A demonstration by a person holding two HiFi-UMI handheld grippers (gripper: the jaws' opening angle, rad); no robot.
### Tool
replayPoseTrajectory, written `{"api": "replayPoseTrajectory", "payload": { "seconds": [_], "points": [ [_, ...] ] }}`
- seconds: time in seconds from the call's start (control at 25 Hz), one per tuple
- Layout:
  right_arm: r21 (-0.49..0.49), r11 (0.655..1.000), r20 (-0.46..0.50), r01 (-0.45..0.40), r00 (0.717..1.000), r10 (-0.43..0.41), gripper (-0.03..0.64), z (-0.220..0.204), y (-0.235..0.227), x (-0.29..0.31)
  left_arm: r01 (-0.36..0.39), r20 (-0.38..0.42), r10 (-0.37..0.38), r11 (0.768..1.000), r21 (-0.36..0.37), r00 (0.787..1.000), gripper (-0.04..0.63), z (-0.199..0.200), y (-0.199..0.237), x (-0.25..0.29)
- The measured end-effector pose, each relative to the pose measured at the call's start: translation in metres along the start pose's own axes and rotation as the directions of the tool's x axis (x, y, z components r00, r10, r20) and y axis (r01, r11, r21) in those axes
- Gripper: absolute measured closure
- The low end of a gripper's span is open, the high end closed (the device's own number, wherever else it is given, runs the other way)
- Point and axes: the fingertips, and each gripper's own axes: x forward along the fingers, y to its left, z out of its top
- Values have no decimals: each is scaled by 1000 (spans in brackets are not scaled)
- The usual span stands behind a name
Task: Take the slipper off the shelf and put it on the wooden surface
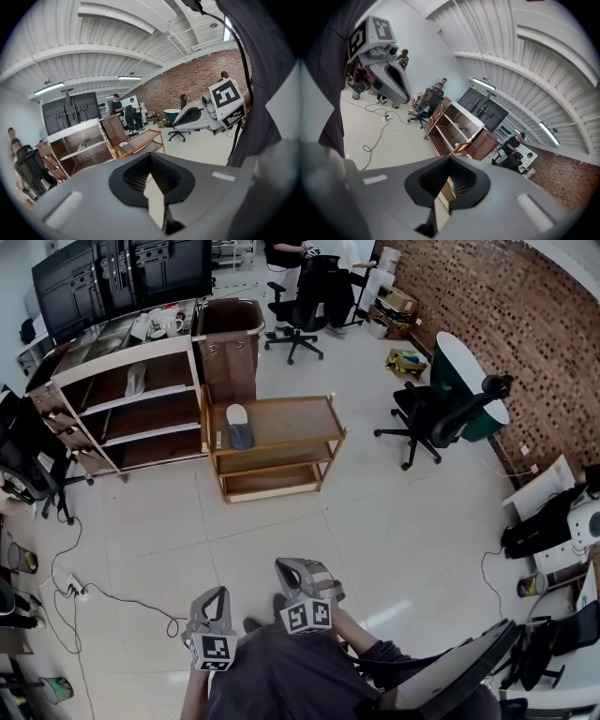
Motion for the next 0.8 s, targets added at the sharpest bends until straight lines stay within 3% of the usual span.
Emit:
{"api": "replayPoseTrajectory", "payload": {
  "seconds": [0.8],
  "points": [
    [-13, 999, 4, -33, 999, 33, 615, 2, 1, 19, 4, -6, -4, 1000, -10, 1000, 580, 0, 11, 13]
  ]
}}
